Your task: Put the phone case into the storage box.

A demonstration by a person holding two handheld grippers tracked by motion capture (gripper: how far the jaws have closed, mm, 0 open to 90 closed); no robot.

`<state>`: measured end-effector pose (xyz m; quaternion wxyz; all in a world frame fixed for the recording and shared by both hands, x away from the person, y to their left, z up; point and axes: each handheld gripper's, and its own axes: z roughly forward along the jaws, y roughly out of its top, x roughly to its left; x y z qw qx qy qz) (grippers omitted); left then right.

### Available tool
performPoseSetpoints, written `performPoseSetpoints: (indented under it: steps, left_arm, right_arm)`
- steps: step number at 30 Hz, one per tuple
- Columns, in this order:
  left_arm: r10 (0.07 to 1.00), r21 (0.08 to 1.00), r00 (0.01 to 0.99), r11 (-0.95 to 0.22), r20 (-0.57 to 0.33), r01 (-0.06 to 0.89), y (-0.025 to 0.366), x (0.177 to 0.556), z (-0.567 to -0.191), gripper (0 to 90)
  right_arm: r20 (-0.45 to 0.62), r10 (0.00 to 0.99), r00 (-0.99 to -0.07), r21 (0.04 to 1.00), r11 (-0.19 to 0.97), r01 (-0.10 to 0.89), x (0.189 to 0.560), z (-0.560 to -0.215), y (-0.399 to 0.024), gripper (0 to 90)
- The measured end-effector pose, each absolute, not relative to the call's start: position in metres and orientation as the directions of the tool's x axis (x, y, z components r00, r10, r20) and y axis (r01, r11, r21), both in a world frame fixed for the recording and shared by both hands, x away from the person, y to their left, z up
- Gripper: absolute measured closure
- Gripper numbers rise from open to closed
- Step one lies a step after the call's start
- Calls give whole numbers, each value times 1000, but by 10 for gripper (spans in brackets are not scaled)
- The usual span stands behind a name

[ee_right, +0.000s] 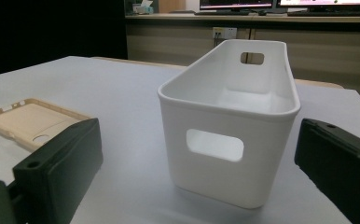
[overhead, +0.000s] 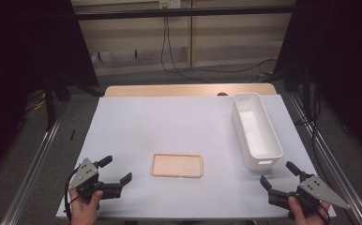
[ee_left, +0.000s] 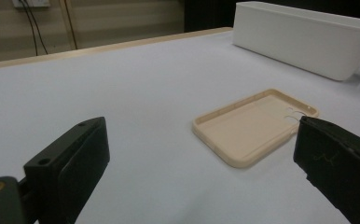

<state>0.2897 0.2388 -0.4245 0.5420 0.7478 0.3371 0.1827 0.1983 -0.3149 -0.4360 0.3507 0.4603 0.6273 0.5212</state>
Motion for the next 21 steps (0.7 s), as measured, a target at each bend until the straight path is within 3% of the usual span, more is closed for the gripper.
performPoseSetpoints:
  steps: [10, 21]
  left_arm:
    - [612, 921, 784, -240, -101, 306, 227, 299, -422, 46]
    - [597, 914, 793, -247, -118, 322, 215, 311, -419, 41]
  right_arm:
    - [40, 942, -333, 975, 35, 217, 198, -437, -315, 8]
    - [34, 941, -338, 976, 41, 212, 197, -436, -313, 9]
